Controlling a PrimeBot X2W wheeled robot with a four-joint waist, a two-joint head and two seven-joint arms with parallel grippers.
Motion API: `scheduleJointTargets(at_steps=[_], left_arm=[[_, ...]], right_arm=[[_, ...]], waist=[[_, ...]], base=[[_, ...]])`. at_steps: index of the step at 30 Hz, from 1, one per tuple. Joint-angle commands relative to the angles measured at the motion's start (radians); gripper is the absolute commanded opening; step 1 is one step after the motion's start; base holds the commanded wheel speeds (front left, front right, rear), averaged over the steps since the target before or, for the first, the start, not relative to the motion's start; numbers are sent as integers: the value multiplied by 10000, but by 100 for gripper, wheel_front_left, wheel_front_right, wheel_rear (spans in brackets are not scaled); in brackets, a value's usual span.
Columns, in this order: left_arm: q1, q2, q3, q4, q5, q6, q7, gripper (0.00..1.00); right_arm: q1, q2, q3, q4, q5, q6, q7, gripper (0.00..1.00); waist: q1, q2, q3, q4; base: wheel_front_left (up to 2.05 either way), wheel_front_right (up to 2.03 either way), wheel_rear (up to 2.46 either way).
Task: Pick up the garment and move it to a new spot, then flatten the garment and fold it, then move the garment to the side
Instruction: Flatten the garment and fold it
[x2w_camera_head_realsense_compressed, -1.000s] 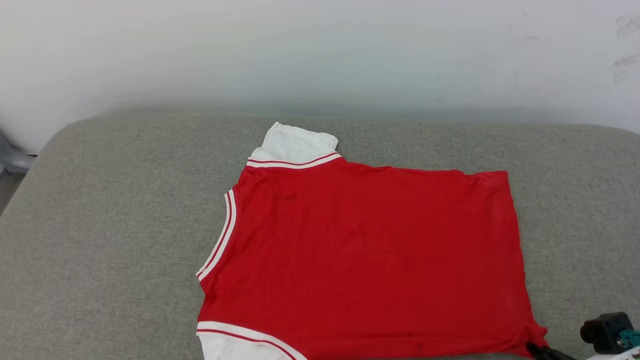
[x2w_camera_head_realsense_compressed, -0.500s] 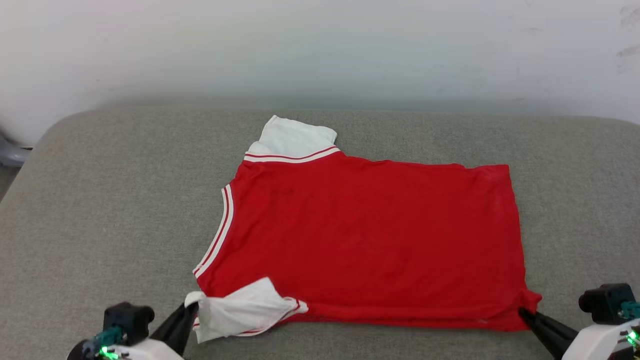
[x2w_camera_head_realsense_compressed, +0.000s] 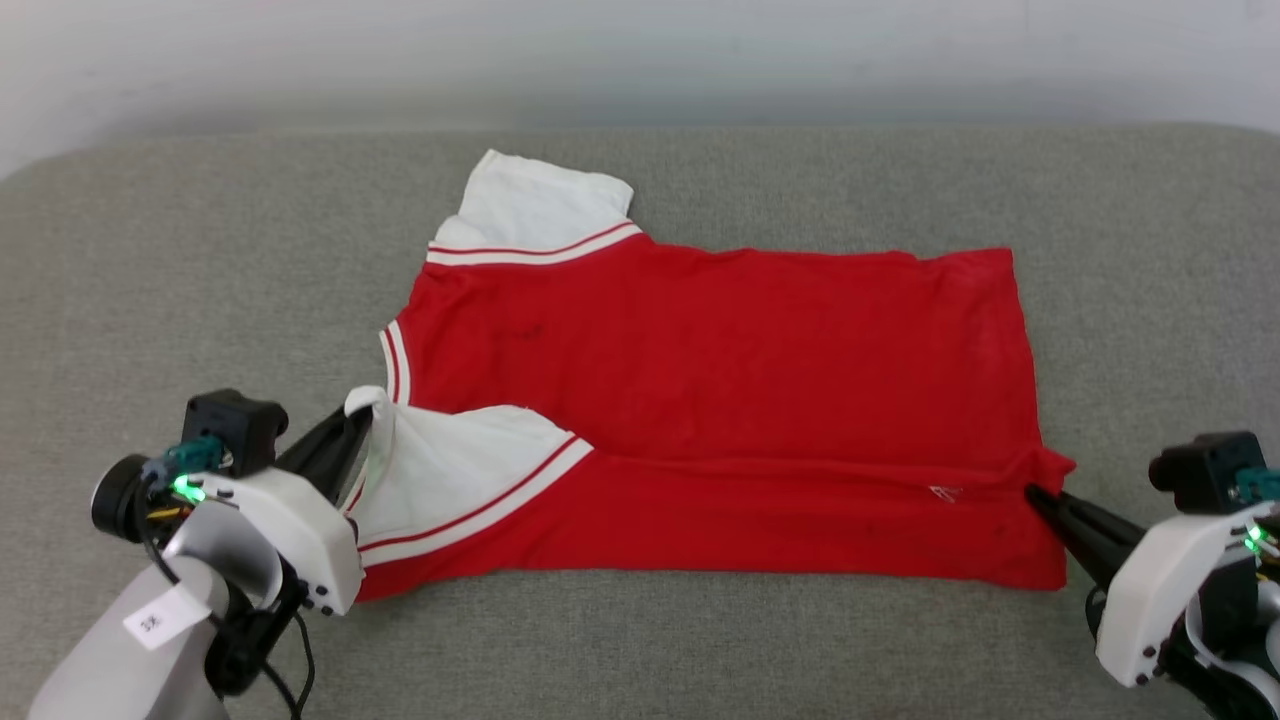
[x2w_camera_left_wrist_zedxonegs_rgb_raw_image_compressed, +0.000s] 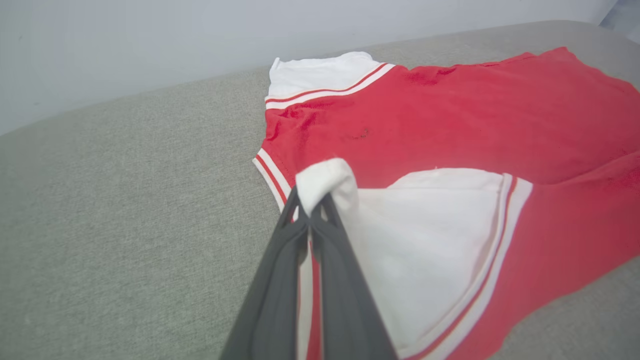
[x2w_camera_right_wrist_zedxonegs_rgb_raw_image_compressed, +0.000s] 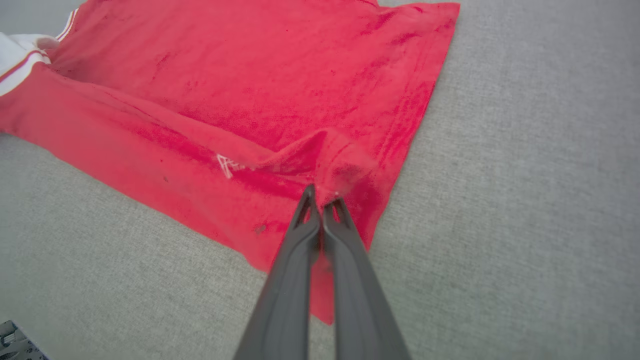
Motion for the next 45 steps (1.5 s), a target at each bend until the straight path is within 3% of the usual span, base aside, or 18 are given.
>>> scheduleJointTargets(at_steps=[1, 11, 20, 21, 22, 23, 27, 33, 45], left_arm=[[-389, -54, -90, 303, 95, -102, -1, 0], [-1797, -455, -594, 2478, 196, -503, -217, 0], [-2097, -939, -1309, 4013, -47, -656, -644, 0], [-2131, -960, -1362, 4099, -101, -654, -712, 0], [-2208, -968, -1408, 4183, -116, -652, -801, 39], [-2297, -982, -1446, 4264, -139, -657, -891, 100], [-2505, -843, -1623, 4294, -259, -665, -999, 100], [-2797, -321, -1817, 3606, -843, -667, -6, 100], [-3318, 748, -2755, 1417, -2879, -663, 5386, 100]], right_arm=[[-345, 90, 74, 182, 58, -16, 28, 0], [-1677, 405, 837, 1461, 140, -16, 171, 0], [-1842, 349, 1419, 2183, 328, -16, -50, 0], [-1824, 315, 1378, 2194, 347, -16, -134, 16], [-1796, 271, 1350, 2158, 363, -18, -213, 36], [-1767, 226, 1283, 2104, 359, -18, -327, 100], [-1453, 111, 861, 1776, 295, -14, -732, 100], [-779, 65, 164, 1125, 40, -13, -847, 100], [-88, 502, -621, 200, -562, -13, -112, 100]], waist=[[-2, 0, 410, -147], [-2, 0, 1277, -263], [-2, 0, 1175, -184], [-2, 0, 1104, -169], [-2, 0, 1029, -148], [-2, 0, 945, -120], [-2, 0, 501, 69], [-2, 0, -1, 298], [-2, 0, -427, 430]], base=[[0, 0, 0], [0, 0, 0], [0, 0, 0], [0, 0, 0], [0, 0, 0], [0, 0, 0], [0, 0, 0], [0, 0, 0], [0, 0, 0]])
